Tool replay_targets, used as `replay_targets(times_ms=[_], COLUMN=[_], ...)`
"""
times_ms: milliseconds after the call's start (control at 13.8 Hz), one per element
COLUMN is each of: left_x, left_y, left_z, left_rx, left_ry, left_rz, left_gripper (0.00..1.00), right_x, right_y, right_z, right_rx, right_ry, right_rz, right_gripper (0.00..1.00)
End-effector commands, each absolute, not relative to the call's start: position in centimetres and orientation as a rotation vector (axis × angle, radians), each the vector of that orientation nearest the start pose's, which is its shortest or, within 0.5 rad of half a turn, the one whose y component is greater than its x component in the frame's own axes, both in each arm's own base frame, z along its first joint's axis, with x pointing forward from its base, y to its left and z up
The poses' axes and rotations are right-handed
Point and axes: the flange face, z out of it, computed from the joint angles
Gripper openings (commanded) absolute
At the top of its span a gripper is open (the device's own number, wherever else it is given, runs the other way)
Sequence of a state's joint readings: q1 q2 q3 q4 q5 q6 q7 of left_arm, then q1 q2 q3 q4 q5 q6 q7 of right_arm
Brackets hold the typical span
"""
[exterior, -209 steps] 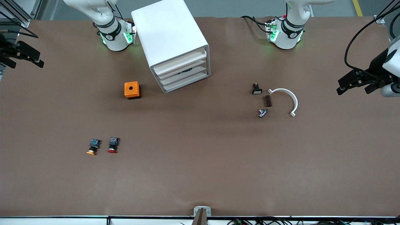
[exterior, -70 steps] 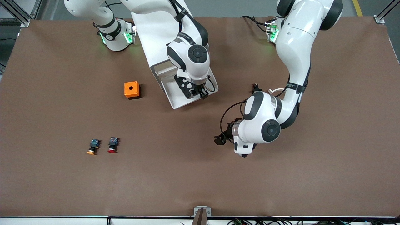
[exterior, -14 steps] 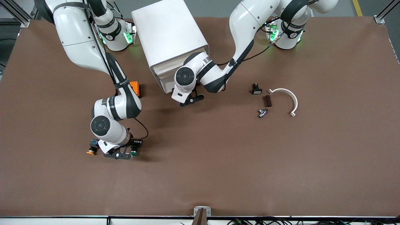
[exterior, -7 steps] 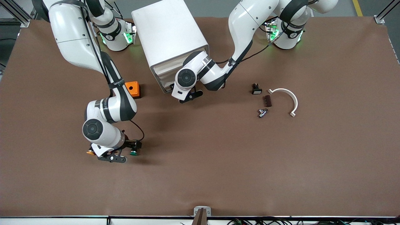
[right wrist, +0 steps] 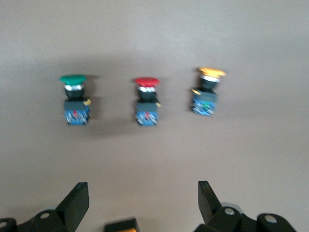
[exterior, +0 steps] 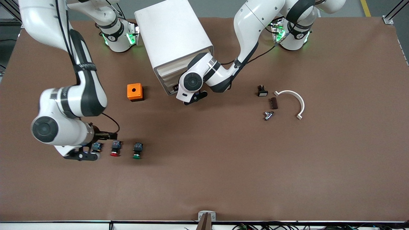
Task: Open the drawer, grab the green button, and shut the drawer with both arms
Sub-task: 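Release the green button and withdraw both grippers from the cabinet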
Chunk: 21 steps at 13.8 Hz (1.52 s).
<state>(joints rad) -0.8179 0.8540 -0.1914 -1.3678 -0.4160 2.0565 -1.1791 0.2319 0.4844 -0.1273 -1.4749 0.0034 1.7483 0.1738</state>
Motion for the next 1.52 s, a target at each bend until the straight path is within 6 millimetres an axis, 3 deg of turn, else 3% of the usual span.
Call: replay_targets(times_ms=[0, 144, 289, 433, 578, 795, 939, 1084, 1300, 1445], left_x=[40.9, 43.3, 46.2, 50.6, 53.7, 56.4, 57.2, 58.1, 60.0, 60.9], left_y=[-59.8, -58.2, -56.1, -52.2, -47.7, -40.9, -36.3, -31.1, -23.2, -19.5], left_z=[22.5, 24.4, 27.7, 32.7, 38.3, 44.7, 47.5, 49.8, 51.6, 52.1], left_rx=[-3.074, -3.095, -3.121, -3.162, -3.171, -3.113, -3.043, -3.046, -3.055, -3.059], left_ry=[-0.746, -0.749, -0.729, -0.788, -0.876, -0.929, -0.834, -0.666, -0.549, -0.487], left_rz=[0.798, 0.712, 0.562, 0.432, 0.386, 0.256, 0.179, 0.214, 0.265, 0.255], left_gripper=[0.99, 0.99, 0.99, 0.99, 0.99, 0.99, 0.99, 0.99, 0.99, 0.99], right_x=[63.9, 62.6, 61.5, 60.4, 59.4, 58.4, 58.3, 58.4, 58.4, 58.8], right_y=[6.3, 4.7, 3.2, 0.8, 0.3, -0.2, -1.5, -3.8, -5.3, -5.5], right_z=[44.3, 48.0, 50.9, 53.0, 55.0, 55.9, 55.8, 56.0, 56.0, 57.9], right_rx=[-3.225, -3.214, -3.206, -3.192, -3.188, -3.185, -3.179, -3.160, -3.150, -3.160], right_ry=[0.103, 0.126, 0.122, 0.180, 0.190, 0.146, 0.124, -0.080, -0.057, -0.047], right_rz=[0.336, 0.317, 0.298, 0.291, 0.275, 0.313, 0.333, 0.316, 0.312, 0.256], right_gripper=[1.00, 1.00, 1.00, 1.00, 1.00, 1.00, 1.00, 1.00, 1.00, 1.00])
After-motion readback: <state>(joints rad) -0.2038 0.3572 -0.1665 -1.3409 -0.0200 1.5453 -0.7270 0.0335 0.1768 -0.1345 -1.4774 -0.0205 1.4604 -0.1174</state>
